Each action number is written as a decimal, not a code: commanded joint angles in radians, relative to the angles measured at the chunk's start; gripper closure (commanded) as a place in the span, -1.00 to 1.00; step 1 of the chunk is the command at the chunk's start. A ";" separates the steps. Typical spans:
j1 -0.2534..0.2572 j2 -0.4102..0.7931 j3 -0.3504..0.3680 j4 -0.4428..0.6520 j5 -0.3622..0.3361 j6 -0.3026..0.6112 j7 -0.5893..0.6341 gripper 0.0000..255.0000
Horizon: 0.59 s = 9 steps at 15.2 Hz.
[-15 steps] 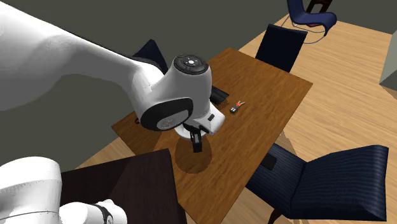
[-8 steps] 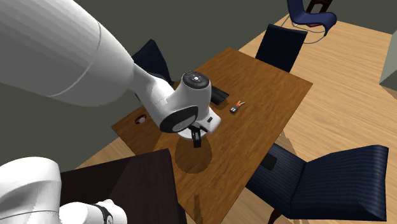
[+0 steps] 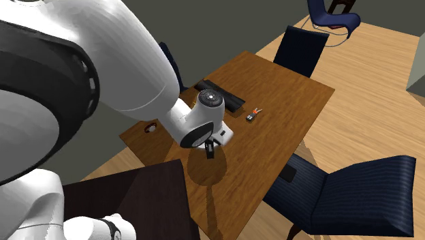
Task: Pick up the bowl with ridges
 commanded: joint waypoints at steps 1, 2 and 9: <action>0.012 0.031 -0.013 0.004 -0.015 0.027 0.010 -1.00; 0.018 0.048 -0.021 0.007 -0.023 0.040 0.014 -1.00; 0.023 0.057 -0.026 0.008 -0.026 0.049 0.016 1.00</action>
